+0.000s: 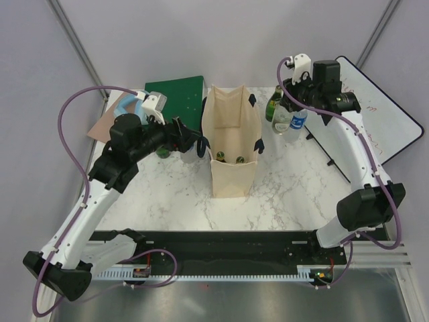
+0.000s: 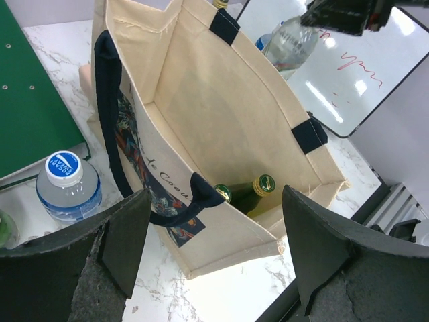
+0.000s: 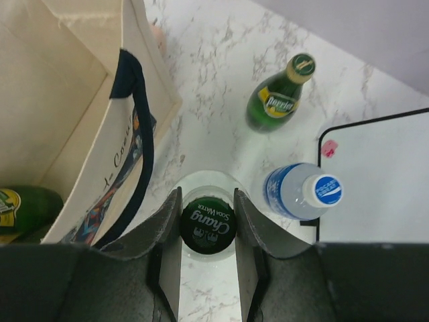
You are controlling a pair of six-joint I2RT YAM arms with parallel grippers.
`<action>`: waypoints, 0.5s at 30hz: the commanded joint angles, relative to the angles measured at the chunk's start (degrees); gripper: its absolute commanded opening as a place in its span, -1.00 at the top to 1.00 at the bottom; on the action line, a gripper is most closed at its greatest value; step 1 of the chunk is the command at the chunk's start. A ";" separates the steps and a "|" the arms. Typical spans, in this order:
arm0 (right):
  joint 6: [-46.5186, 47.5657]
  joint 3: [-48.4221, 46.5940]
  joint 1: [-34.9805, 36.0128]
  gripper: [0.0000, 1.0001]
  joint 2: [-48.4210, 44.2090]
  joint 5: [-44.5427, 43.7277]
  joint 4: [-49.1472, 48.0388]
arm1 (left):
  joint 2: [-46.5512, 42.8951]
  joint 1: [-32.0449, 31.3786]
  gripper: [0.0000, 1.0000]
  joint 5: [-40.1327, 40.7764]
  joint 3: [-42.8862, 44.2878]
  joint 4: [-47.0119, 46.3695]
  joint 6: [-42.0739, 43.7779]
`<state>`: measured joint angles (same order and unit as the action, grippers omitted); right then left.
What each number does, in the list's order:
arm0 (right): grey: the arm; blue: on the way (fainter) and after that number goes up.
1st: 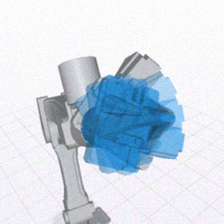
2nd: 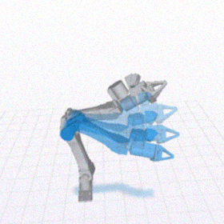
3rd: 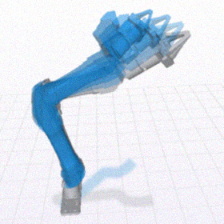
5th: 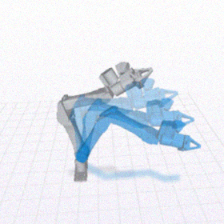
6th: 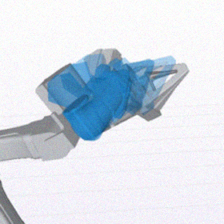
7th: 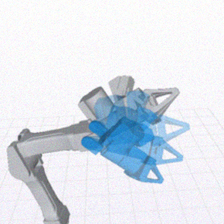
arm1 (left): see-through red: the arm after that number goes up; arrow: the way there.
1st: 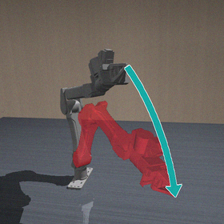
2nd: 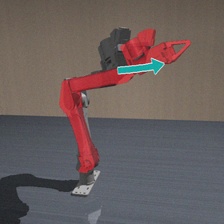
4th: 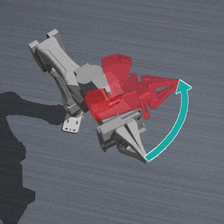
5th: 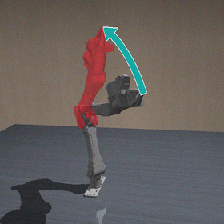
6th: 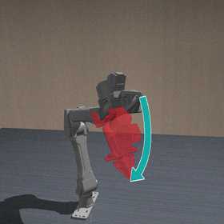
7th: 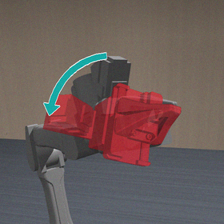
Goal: Take the beverage out of the canvas bag
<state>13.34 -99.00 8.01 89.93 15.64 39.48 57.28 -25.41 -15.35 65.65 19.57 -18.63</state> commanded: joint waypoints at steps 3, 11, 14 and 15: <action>0.98 2.14 -0.19 1.00 1.11 4.66 -11.71 | -0.32 0.10 -0.70 -1.70 1.41 -1.99 -0.44; 1.68 1.45 -0.28 1.00 9.02 5.37 -14.43 | -0.24 0.10 -0.71 -2.66 1.41 -2.08 -0.18; 2.56 0.13 -0.10 1.00 11.83 4.75 -14.79 | -0.24 0.10 -0.72 -3.01 1.41 -2.08 -0.44; 2.83 -0.31 0.07 1.00 12.54 4.49 -14.96 | -0.24 0.10 -0.72 -3.01 1.50 -2.00 -0.53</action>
<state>14.41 -94.87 8.01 101.25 18.59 33.04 57.30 -25.41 -16.62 65.65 19.57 -18.61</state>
